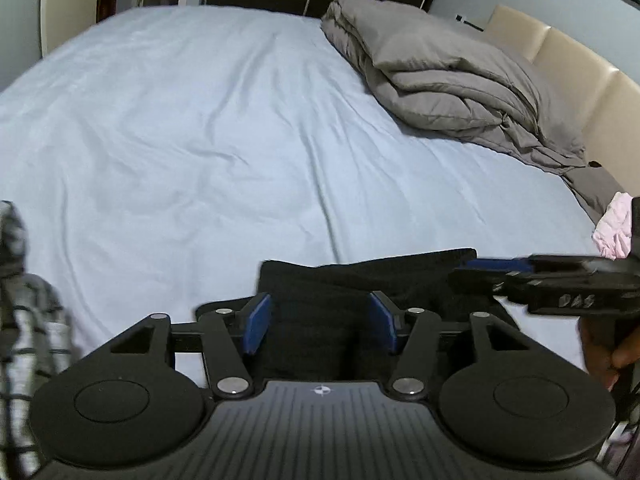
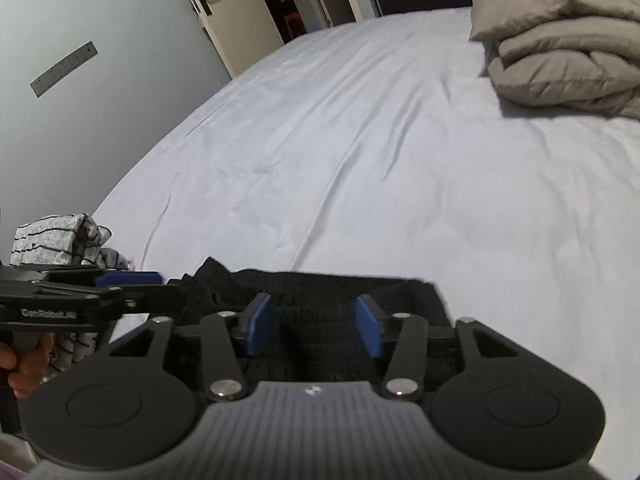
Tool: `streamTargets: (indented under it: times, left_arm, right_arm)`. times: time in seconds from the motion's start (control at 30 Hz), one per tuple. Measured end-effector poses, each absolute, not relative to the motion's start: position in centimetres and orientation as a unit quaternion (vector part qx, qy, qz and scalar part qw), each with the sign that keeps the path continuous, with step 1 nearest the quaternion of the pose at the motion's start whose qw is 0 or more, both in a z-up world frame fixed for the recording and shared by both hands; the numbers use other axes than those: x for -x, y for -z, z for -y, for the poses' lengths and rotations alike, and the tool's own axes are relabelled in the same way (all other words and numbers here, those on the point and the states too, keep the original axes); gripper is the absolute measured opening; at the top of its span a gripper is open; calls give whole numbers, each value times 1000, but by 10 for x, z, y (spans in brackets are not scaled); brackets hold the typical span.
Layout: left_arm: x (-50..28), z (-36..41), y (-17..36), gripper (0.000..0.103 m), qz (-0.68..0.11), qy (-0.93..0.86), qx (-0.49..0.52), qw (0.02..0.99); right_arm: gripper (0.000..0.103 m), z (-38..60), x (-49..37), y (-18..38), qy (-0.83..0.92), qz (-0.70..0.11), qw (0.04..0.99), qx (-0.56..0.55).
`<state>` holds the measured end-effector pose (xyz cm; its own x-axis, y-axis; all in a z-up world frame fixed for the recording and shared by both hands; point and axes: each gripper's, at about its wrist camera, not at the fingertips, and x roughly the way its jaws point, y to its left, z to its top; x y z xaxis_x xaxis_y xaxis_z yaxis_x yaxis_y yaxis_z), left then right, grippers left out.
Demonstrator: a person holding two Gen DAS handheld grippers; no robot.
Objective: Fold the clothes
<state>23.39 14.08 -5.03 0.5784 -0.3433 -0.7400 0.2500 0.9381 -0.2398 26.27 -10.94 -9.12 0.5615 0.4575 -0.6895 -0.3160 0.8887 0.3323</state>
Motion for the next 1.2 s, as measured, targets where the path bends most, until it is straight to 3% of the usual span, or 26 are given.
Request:
streamTargets:
  times: [0.07, 0.3, 0.33, 0.37, 0.4, 0.53, 0.77, 0.87, 0.97, 1.03, 1.1, 1.2]
  left_arm:
    - [-232, -144, 53, 52, -430, 167, 46, 886]
    - [-229, -129, 72, 49, -440, 171, 8, 882]
    - [-231, -128, 73, 43, -441, 165, 8, 882]
    - [-234, -127, 74, 25, -444, 159, 9, 882]
    - [-238, -128, 74, 16, -447, 151, 14, 882]
    - [-248, -136, 64, 7, -435, 123, 57, 890]
    - [-258, -135, 70, 7, -437, 90, 51, 893]
    - [-261, -136, 77, 8, -442, 85, 51, 891]
    - [-261, -138, 74, 12, -444, 81, 59, 890]
    - [-258, -138, 70, 24, -440, 74, 58, 893]
    - [-254, -141, 65, 50, -433, 66, 56, 897]
    - [-243, -149, 51, 55, -415, 66, 63, 905]
  right_arm:
    - [66, 113, -260, 88, -214, -406, 886, -67]
    - [67, 117, -261, 104, -208, -428, 877, -59]
    - [56, 116, -261, 107, -207, -431, 876, -60]
    - [46, 116, -262, 109, -204, -432, 876, -61]
    - [29, 117, -263, 110, -201, -431, 877, -63]
    - [17, 121, -269, 108, -192, -420, 883, -88]
    - [17, 118, -283, 118, -179, -423, 881, -116]
    - [19, 116, -284, 121, -177, -425, 881, -112]
    - [34, 115, -284, 121, -171, -427, 882, -105]
    - [43, 118, -282, 119, -169, -426, 882, -108]
    - [52, 124, -279, 115, -166, -425, 883, -109]
    - [62, 134, -272, 105, -162, -418, 888, -105]
